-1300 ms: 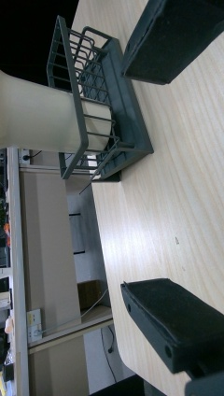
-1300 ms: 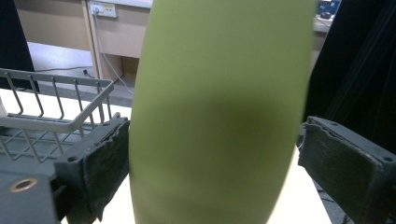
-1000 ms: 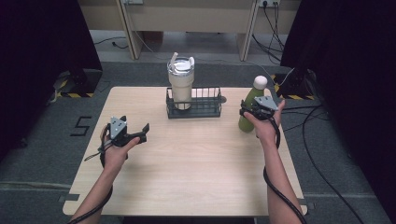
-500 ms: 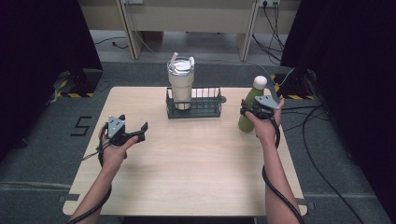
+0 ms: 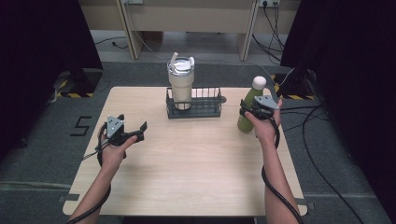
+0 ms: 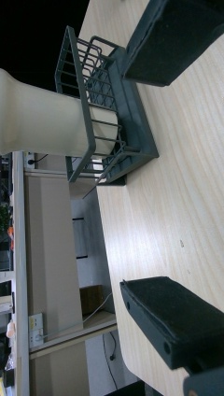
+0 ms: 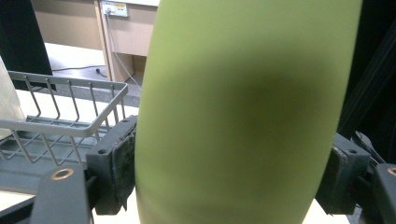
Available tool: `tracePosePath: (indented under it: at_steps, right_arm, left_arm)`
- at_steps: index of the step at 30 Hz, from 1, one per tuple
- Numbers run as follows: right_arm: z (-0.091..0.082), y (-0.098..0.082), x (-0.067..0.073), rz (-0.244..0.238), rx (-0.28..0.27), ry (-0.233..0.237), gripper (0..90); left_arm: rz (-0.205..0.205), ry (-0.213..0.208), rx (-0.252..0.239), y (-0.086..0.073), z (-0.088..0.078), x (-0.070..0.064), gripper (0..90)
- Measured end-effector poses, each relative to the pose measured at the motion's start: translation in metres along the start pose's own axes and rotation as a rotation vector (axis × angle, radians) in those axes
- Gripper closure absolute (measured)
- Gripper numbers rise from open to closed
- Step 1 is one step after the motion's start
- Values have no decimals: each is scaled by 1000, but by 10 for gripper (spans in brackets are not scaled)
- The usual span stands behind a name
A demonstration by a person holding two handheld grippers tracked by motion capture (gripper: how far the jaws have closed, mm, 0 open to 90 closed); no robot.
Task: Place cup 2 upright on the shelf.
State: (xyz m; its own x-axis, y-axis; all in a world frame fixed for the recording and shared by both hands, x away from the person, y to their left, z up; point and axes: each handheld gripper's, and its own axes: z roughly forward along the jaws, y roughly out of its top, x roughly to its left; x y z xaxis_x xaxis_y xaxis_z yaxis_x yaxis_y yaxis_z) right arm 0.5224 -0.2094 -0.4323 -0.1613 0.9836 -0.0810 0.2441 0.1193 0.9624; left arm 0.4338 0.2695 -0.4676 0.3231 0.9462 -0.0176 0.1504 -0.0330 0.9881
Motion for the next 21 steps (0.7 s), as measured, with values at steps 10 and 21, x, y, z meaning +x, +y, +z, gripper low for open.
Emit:
tracePosePath:
  at_steps: [10, 21]
  right_arm:
    - [-13, 16, 3, -5, -46, 11, 221]
    - [-23, 36, 11, 4, -93, 33, 221]
  left_arm:
    - [3, -1, -6, 2, -1, -2, 8]
    - [5, -7, -8, 2, -1, -3, 7]
